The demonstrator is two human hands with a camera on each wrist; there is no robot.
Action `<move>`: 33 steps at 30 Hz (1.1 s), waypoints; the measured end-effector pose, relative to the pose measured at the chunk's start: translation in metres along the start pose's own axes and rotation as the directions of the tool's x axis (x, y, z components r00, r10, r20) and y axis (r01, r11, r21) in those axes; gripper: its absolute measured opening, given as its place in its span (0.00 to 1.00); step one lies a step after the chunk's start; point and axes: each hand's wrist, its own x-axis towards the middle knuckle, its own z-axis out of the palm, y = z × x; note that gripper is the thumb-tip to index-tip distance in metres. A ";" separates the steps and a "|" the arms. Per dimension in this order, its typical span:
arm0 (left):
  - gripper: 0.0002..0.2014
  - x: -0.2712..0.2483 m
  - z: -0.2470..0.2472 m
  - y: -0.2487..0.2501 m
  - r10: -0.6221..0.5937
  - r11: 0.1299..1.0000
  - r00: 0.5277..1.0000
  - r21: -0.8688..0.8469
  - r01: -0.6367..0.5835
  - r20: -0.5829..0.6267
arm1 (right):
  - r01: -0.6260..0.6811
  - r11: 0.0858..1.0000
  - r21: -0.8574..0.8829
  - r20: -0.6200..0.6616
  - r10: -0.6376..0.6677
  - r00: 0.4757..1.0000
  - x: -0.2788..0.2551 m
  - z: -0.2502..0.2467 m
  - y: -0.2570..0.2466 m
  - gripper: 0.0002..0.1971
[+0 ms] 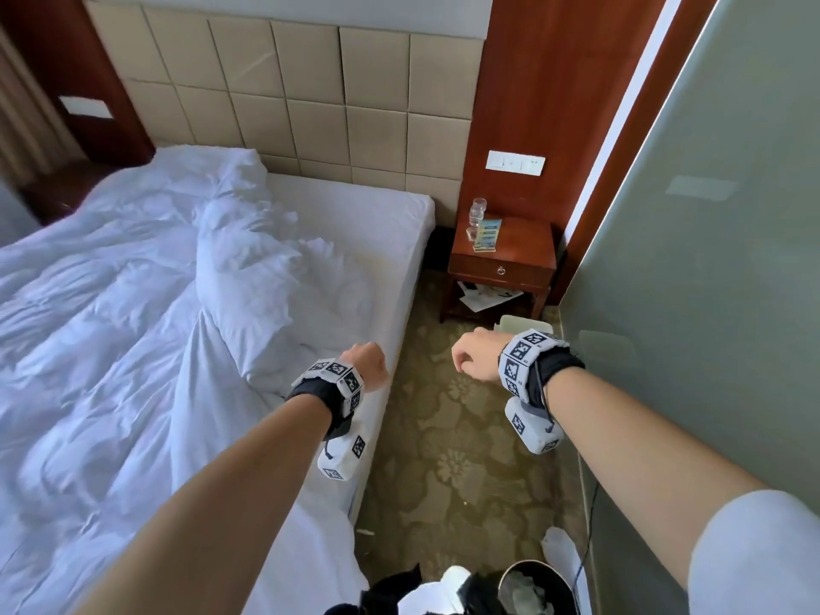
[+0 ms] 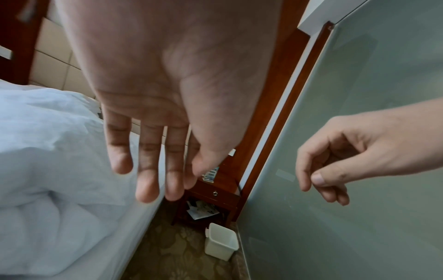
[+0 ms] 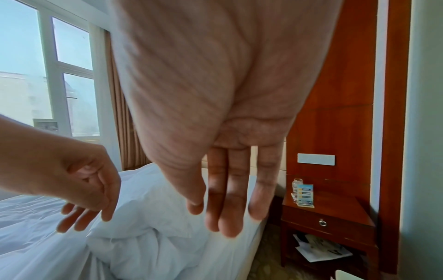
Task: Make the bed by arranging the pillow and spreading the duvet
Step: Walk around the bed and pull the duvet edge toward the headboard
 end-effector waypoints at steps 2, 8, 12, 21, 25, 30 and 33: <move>0.13 0.020 -0.007 -0.015 -0.041 0.999 0.999 0.018 0.042 -0.004 | 0.047 0.999 -0.024 0.006 -0.047 0.999 0.028 -0.012 -0.003 0.11; 0.11 0.086 -0.030 -0.062 -0.156 0.988 0.988 -0.003 0.156 -0.019 | 0.227 0.972 -0.060 0.045 -0.224 0.973 0.130 -0.049 -0.015 0.13; 0.15 0.129 -0.063 -0.079 -0.238 0.969 0.968 -0.087 0.231 -0.077 | 0.343 0.928 -0.148 0.060 -0.338 0.939 0.200 -0.090 -0.023 0.13; 0.28 0.170 -0.083 -0.122 -0.484 0.851 0.870 -0.281 0.443 -0.094 | 0.569 0.752 -0.332 0.116 -0.566 0.816 0.320 -0.126 -0.084 0.13; 0.41 0.185 -0.060 -0.165 -0.573 0.797 0.818 -0.267 0.541 -0.054 | 0.653 0.627 -0.424 0.174 -0.652 0.738 0.365 -0.096 -0.129 0.23; 0.55 0.215 -0.023 -0.224 -0.641 0.724 0.767 -0.315 0.614 0.022 | 0.654 0.592 -0.471 0.156 -0.674 0.722 0.424 -0.043 -0.178 0.50; 0.61 0.238 -0.001 -0.251 -0.667 0.697 0.744 -0.318 0.643 0.042 | 0.635 0.595 -0.492 0.198 -0.634 0.747 0.465 -0.019 -0.198 0.66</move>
